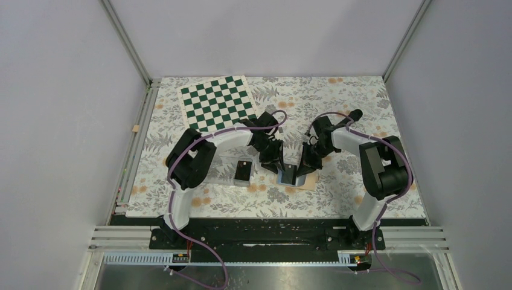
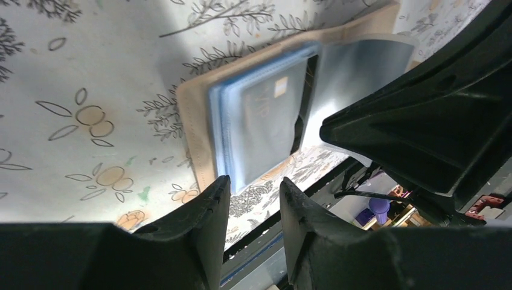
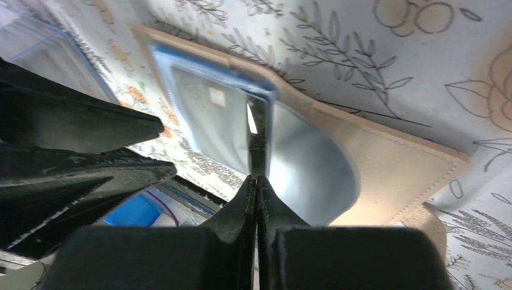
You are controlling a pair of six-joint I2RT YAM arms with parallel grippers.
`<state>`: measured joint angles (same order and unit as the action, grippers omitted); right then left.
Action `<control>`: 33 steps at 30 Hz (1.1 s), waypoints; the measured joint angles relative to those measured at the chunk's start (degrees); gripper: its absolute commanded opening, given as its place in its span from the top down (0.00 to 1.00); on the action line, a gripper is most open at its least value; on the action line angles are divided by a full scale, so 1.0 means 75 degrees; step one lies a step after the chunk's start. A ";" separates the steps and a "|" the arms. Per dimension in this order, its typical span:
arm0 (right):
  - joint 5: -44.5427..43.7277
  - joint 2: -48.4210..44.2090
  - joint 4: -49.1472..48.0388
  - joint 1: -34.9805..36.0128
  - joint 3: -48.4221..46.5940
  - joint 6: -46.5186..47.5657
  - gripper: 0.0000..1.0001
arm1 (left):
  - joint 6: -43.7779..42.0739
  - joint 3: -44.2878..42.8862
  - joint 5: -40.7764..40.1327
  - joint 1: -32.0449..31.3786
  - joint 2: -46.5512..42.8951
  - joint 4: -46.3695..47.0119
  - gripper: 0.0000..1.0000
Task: Put the credit cards into the card holder
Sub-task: Insert the credit card into the card holder.
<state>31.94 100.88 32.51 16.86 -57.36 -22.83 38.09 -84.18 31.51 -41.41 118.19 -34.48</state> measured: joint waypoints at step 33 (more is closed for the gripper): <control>-0.0335 0.0898 0.0595 0.0653 -0.0571 0.0189 1.00 | -0.0481 -0.0618 -0.0385 -0.0128 0.0420 -0.0662 0.78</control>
<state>29.43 107.61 36.97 21.76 -61.65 -21.41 34.48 -88.82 28.62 -42.37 121.34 -39.44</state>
